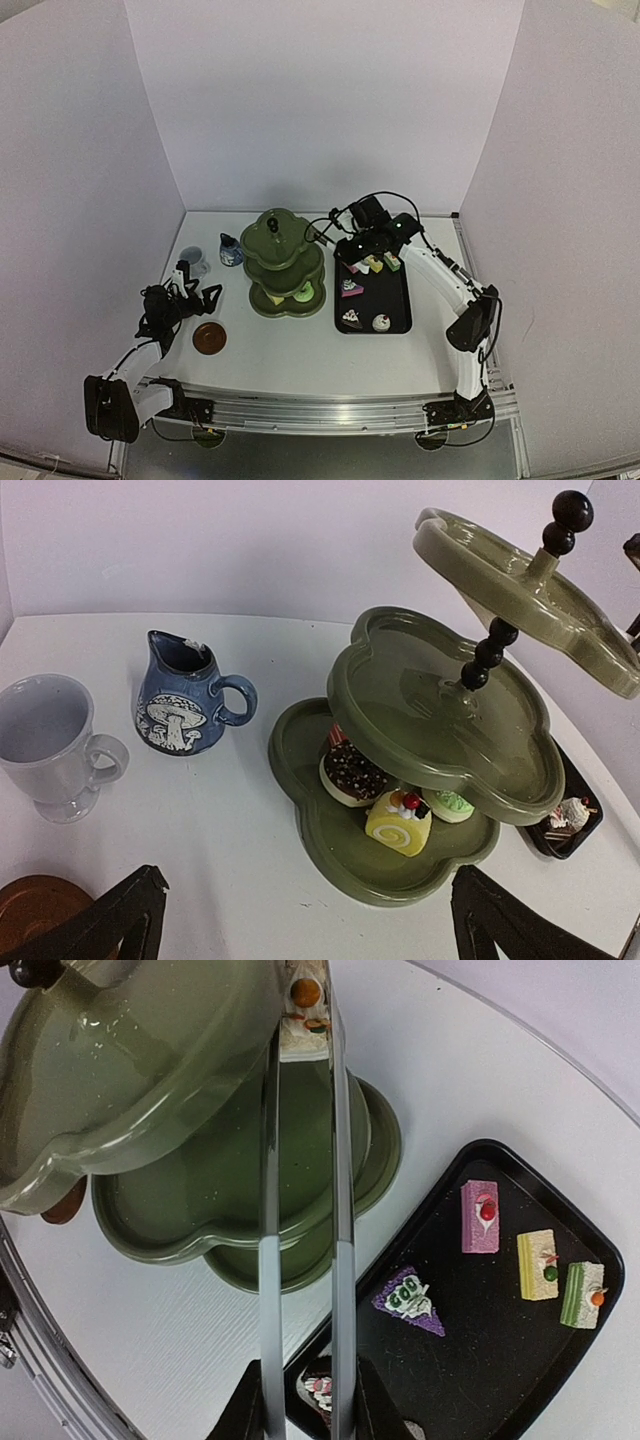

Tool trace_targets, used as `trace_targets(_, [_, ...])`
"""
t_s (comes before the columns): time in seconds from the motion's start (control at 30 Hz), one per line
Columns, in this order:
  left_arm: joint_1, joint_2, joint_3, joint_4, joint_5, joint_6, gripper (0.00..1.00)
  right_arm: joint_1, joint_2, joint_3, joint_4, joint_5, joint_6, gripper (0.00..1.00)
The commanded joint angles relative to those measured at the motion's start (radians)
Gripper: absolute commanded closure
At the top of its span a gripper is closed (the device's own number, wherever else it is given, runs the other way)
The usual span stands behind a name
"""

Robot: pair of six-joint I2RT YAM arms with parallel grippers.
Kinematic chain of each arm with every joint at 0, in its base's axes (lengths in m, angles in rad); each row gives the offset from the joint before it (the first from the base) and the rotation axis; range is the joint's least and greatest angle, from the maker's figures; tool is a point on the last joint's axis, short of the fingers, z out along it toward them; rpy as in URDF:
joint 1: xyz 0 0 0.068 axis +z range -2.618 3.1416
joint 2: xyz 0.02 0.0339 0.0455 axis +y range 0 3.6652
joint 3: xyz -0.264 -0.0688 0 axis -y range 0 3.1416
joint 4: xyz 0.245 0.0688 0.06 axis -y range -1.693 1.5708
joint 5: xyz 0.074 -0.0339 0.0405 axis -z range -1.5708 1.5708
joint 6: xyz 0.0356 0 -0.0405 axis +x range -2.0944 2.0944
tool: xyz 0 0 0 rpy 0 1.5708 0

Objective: Serve the afternoon tea

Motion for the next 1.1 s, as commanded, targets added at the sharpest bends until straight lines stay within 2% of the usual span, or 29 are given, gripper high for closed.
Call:
trace_targets(0.0, [-0.004, -0.021, -0.01, 0.046, 0.037, 0.029, 0.0, 0.015, 0.027, 0.002, 0.066, -0.051, 0.028, 1.0])
trace_targets(0.47, [-0.004, -0.032, -0.019, 0.055, -0.008, 0.011, 0.0, 0.053, 0.083, 0.042, 0.068, 0.004, 0.008, 1.0])
trace_targets(0.53, [-0.004, -0.033, -0.019, 0.054, -0.012, 0.009, 0.0, 0.057, 0.086, 0.038, 0.068, 0.021, 0.006, 0.96])
trace_targets(0.77, [-0.005, -0.035, -0.019, 0.054, -0.016, 0.009, 0.0, 0.064, 0.089, 0.046, 0.066, 0.035, 0.009, 0.7])
trace_targets(1.07, [-0.004, -0.034, -0.021, 0.054, -0.017, 0.009, 0.0, 0.066, 0.052, 0.04, 0.066, 0.045, 0.024, 0.66])
